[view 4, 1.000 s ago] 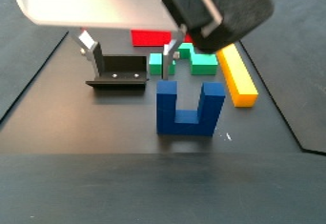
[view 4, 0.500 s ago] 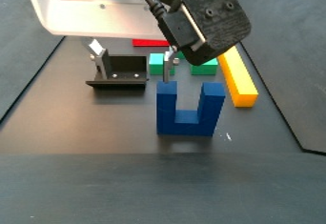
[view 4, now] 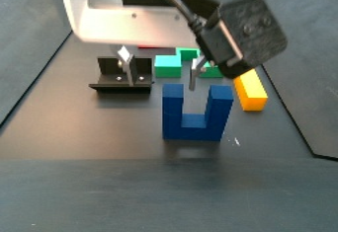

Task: Pick up the blue object. Move up. Move to above the board. Insert the blue object.
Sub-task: Pick up the blue object.

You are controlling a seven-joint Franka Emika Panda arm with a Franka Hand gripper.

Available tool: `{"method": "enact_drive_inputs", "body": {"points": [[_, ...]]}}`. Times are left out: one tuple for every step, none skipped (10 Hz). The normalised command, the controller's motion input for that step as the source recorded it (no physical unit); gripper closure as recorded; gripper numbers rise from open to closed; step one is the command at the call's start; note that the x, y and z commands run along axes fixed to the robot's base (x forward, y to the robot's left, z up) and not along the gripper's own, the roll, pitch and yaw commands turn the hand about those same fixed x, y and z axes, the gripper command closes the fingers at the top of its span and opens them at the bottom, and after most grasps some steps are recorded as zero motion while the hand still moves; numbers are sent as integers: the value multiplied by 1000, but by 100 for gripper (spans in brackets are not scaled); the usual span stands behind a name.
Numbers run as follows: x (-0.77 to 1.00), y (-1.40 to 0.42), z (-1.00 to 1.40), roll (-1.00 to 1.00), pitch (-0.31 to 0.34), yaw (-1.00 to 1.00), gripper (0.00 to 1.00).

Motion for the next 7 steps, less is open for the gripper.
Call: {"method": "enact_drive_inputs", "body": {"points": [[217,220,-229,0,34,283,0],[120,237,-149,-6,10,306,0],[0,69,-123,-61,0,189,0],[-37,-3,-77,0,0,0,0],[-54,-80,-134,0,0,-3,0],[-37,-86,-160,0,0,-17,0],[-23,-71,-186,0,0,0,0]]}}
